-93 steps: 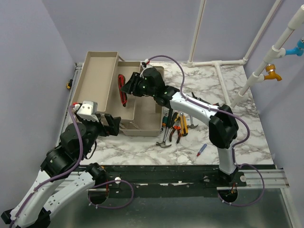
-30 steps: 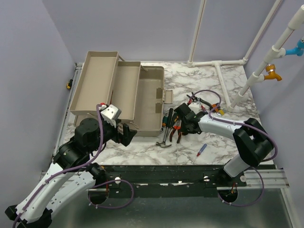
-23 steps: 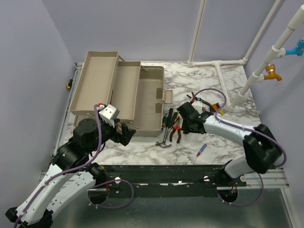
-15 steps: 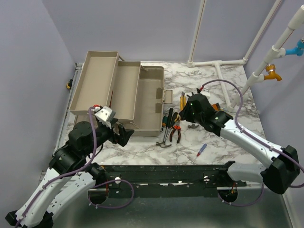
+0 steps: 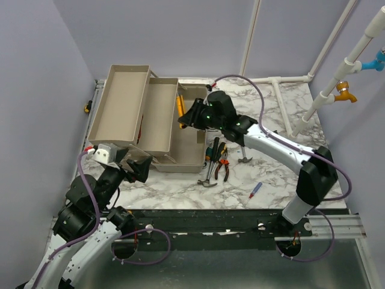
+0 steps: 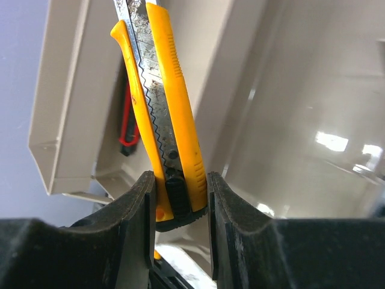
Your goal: Pack the tool kit
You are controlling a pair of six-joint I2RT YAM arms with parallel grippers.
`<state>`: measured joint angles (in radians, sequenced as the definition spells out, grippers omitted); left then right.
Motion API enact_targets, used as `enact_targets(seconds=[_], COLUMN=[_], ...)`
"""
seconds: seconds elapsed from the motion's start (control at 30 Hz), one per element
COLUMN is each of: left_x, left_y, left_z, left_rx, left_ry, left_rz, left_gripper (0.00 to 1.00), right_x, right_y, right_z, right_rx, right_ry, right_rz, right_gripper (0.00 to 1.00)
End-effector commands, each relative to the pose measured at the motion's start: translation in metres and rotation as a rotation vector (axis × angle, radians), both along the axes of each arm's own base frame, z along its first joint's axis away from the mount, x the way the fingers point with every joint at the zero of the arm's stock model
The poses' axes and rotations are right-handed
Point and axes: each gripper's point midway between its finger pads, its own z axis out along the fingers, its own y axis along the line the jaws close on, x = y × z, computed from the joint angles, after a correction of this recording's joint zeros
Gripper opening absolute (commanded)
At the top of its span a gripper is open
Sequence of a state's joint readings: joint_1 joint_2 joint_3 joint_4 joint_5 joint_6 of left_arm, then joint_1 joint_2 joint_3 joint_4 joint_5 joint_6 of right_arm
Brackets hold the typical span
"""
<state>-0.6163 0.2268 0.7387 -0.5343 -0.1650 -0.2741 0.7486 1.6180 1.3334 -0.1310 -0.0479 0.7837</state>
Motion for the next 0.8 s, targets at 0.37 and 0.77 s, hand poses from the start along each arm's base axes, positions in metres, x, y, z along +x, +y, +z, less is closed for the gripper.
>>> enact_targets(seconds=[0.37,0.77], left_x=[0.008,0.008], left_y=[0.001,-0.042], left_z=[0.000,-0.022], left_rx=[0.010,0.095], left_ry=[0.000,0.087], left_rz=[0.028,-0.181], left_gripper=[0.98,0.99], right_x=[0.022,0.018], right_y=[0.112,0.031], right_z=[0.008,0.033], right_rx=[0.104,-0.074], right_ry=[0.002,-0.151], right_rz=[0.091,-0.095], right_gripper=[0.56,0.75])
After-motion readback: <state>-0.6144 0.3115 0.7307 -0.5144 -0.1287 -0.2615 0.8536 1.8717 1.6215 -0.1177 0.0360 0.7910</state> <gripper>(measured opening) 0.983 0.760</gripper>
